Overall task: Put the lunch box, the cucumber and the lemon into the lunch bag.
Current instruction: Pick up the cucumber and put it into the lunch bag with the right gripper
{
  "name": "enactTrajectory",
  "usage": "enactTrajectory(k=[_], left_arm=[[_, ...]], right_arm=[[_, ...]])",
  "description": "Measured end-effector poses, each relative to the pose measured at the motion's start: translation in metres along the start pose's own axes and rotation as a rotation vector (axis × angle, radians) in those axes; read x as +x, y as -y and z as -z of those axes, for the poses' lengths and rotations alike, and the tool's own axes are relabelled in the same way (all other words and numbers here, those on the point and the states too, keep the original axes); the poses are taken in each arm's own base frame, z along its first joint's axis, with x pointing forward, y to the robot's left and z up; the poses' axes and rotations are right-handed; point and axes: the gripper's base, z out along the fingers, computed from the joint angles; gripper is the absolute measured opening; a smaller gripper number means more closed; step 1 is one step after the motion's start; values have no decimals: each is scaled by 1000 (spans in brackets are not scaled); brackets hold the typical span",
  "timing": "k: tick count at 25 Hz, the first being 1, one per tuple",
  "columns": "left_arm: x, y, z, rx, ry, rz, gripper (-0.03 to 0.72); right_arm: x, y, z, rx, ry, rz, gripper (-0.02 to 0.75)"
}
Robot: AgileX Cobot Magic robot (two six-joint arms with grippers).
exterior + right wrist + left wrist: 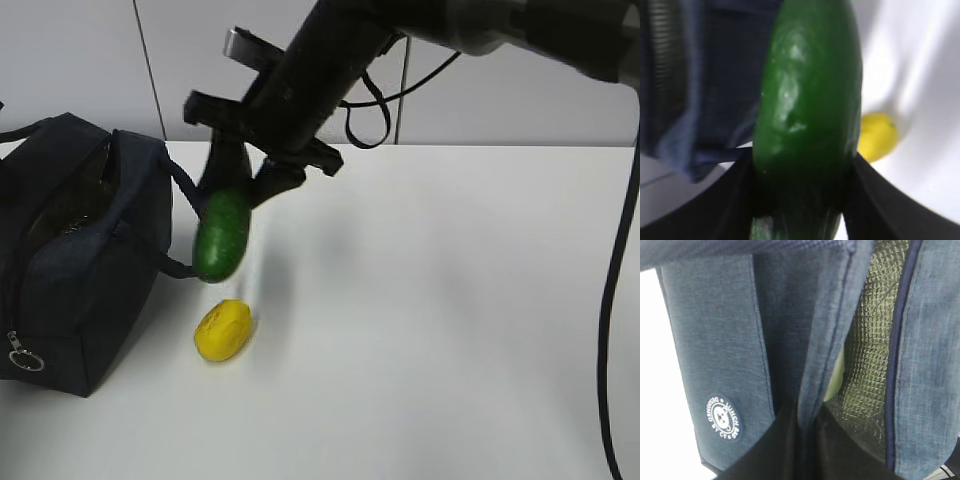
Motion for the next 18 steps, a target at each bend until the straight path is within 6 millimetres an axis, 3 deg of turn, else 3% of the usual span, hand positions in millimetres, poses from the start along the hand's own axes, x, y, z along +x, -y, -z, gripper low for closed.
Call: enactTrajectory(k=[4, 9, 18], left_arm=[[0, 0, 0, 0, 0, 0, 20], [0, 0, 0, 0, 0, 0, 20], [-1, 3, 0, 35, 13, 14, 20]], right_arm=[[-2, -29, 12, -241, 18, 38, 356], [-6, -49, 16, -457, 84, 89, 356], [-14, -52, -28, -605, 130, 109, 356]])
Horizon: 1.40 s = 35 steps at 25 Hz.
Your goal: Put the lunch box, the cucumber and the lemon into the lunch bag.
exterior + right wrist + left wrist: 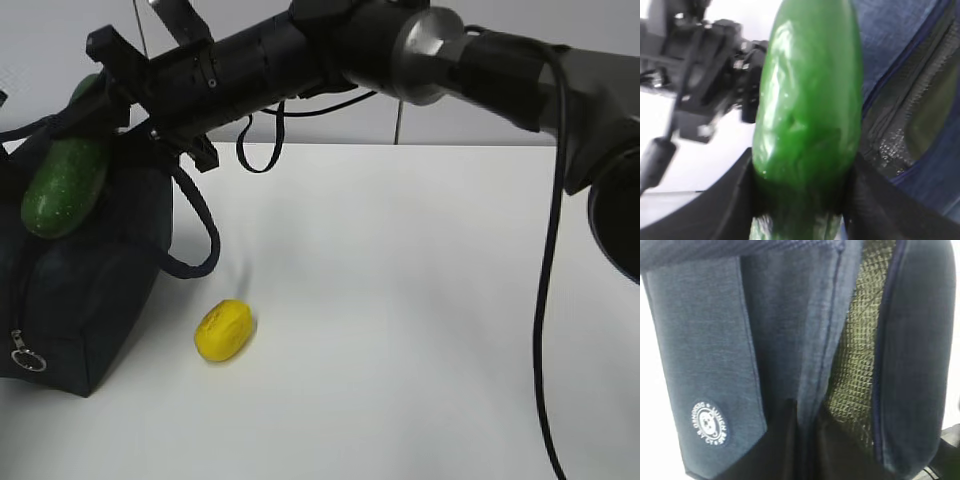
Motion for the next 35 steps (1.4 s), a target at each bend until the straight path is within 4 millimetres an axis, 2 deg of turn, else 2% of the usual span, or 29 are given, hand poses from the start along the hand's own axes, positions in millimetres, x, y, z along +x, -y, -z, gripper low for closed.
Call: enactTrajectory(k=[5, 14, 27, 35], left_arm=[[-2, 5, 0, 50, 18, 20, 20], [-6, 14, 1, 158, 60, 32, 20], [-8, 19, 2, 209, 81, 30, 20], [-8, 19, 2, 216, 85, 27, 20]], right_arm=[[-2, 27, -13, 33, 36, -27, 356], [-2, 63, -28, 77, 75, -73, 356], [-2, 74, -32, 93, 83, -85, 377], [-1, 73, -32, 86, 81, -84, 531]])
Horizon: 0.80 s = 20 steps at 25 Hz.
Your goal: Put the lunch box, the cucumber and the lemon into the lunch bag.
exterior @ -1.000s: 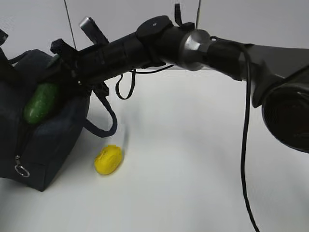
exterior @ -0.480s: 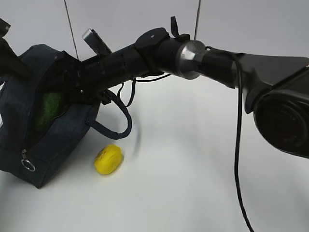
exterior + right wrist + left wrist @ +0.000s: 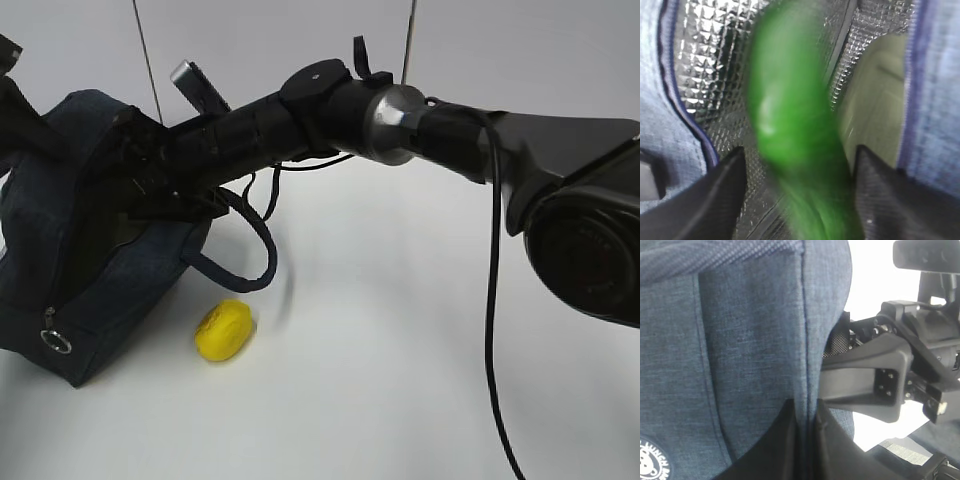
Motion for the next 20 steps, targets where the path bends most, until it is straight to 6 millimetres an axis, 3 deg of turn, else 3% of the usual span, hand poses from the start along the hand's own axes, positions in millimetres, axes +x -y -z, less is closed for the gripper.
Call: enactTrajectory(k=[12, 20], left_arm=[[2, -5, 0, -58, -24, -11, 20], [5, -17, -1, -160, -70, 3, 19]], right_arm=[[1, 0, 14, -100, -109, 77, 486], [-7, -39, 29, -181, -146, 231, 482]])
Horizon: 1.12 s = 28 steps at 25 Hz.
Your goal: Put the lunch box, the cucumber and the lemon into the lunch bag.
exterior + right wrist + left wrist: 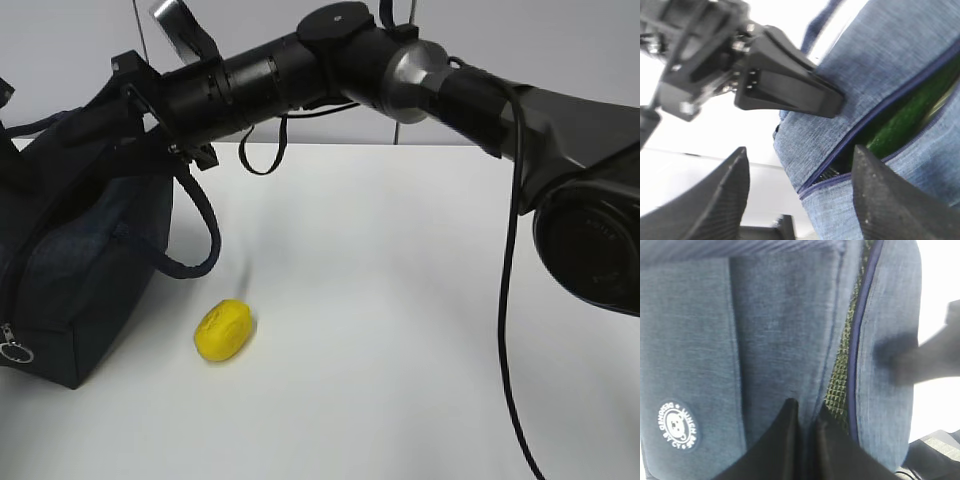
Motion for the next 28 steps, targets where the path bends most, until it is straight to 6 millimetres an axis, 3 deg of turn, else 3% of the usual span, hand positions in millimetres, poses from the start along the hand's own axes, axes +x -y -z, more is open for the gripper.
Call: enactTrajectory(k=[4, 12, 21, 28], left_arm=[[-1, -1, -1, -3, 2, 2, 19], [-3, -7, -11, -1, -21, 17, 19], [-4, -8, -11, -2, -20, 18, 20], [-3, -8, -11, -4, -21, 18, 20]], right_arm=[[-10, -19, 10, 86, -24, 81, 479], [-21, -34, 31, 368, -17, 126, 477], [-17, -55, 36, 686, -34, 182, 477], [-6, -69, 54, 802, -75, 181, 476]])
